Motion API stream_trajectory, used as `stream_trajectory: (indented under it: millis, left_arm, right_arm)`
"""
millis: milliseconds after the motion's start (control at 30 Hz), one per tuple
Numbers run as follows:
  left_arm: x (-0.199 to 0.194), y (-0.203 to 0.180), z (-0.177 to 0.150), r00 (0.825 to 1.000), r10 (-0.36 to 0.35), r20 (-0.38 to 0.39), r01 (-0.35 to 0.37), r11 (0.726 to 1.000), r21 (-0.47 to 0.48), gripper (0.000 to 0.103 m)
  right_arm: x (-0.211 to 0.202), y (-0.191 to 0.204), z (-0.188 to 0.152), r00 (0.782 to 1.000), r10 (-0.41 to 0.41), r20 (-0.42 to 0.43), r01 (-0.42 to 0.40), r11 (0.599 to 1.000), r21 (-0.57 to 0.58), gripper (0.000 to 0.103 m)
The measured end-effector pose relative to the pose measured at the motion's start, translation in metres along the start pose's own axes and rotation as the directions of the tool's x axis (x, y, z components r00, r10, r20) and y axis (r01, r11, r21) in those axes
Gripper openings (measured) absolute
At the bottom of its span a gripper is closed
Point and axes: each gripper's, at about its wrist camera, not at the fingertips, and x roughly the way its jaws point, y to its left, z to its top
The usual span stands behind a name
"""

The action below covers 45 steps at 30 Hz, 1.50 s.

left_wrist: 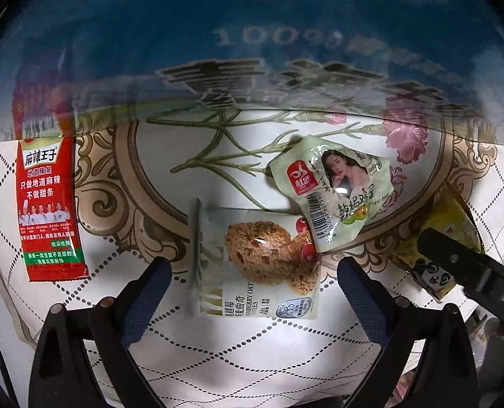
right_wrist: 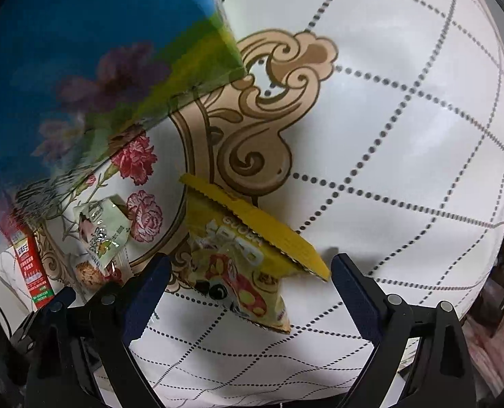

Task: Organize snacks
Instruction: 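Grasp the oat cookie bag with left gripper while right grasps yellow panda bag, then lower both held bags into the box and open both grippers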

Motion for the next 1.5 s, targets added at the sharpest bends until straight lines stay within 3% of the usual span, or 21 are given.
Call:
stream_trajectory:
  millis: [167, 333, 433, 567, 633, 733, 967, 1133, 1367, 1500]
  left_arm:
    - [-0.001, -0.002, 0.0, 0.999, 0.044, -0.012, -0.044, 0.999, 0.009, 0.1]
    - [0.005, 0.005, -0.012, 0.999, 0.023, -0.029, -0.023, 1.0, -0.017, 0.1]
    - [0.015, 0.004, -0.012, 0.999, 0.02, -0.042, -0.021, 0.999, -0.03, 0.1]
    - [0.027, 0.0, -0.013, 0.999, 0.036, -0.027, -0.036, 0.999, -0.001, 0.099]
    - [0.027, -0.005, -0.015, 0.999, 0.039, -0.009, -0.039, 0.999, 0.02, 0.085]
    - [0.022, -0.01, -0.026, 0.999, 0.048, 0.007, -0.048, 0.998, 0.041, 0.08]
    - [0.022, 0.004, -0.092, 0.998, 0.058, -0.005, -0.058, 0.997, 0.046, 0.08]
    - [0.032, 0.023, -0.136, 0.998, 0.039, -0.05, -0.04, 0.999, -0.019, 0.08]
    - [0.048, 0.022, -0.144, 0.996, 0.066, -0.064, -0.067, 0.998, -0.011, 0.083]
    - [0.052, 0.028, -0.139, 0.995, 0.077, -0.071, -0.078, 0.997, -0.011, 0.083]
  right_arm:
    - [0.013, 0.001, 0.003, 1.0, -0.023, -0.004, 0.023, 1.0, 0.014, 0.096]
    - [0.021, 0.008, -0.005, 0.998, -0.057, 0.019, 0.057, 0.998, -0.014, 0.071]
    - [0.019, 0.003, -0.01, 0.997, -0.066, 0.026, 0.067, 0.997, -0.041, 0.065]
    - [0.019, -0.001, -0.025, 0.997, -0.071, 0.011, 0.072, 0.995, -0.075, 0.064]
    - [0.022, -0.002, -0.032, 0.997, -0.073, 0.005, 0.074, 0.993, -0.089, 0.064]
    - [0.025, -0.004, -0.047, 0.998, -0.065, -0.011, 0.063, 0.991, -0.12, 0.064]
    - [0.035, -0.011, -0.102, 0.997, -0.041, -0.072, 0.023, 0.972, -0.233, 0.064]
    - [0.05, -0.015, -0.149, 0.991, -0.026, -0.132, -0.012, 0.96, -0.28, 0.064]
    - [0.064, -0.018, -0.172, 0.994, -0.039, -0.106, 0.011, 0.966, -0.258, 0.065]
    - [0.066, -0.018, -0.172, 0.994, -0.024, -0.103, -0.001, 0.971, -0.239, 0.076]
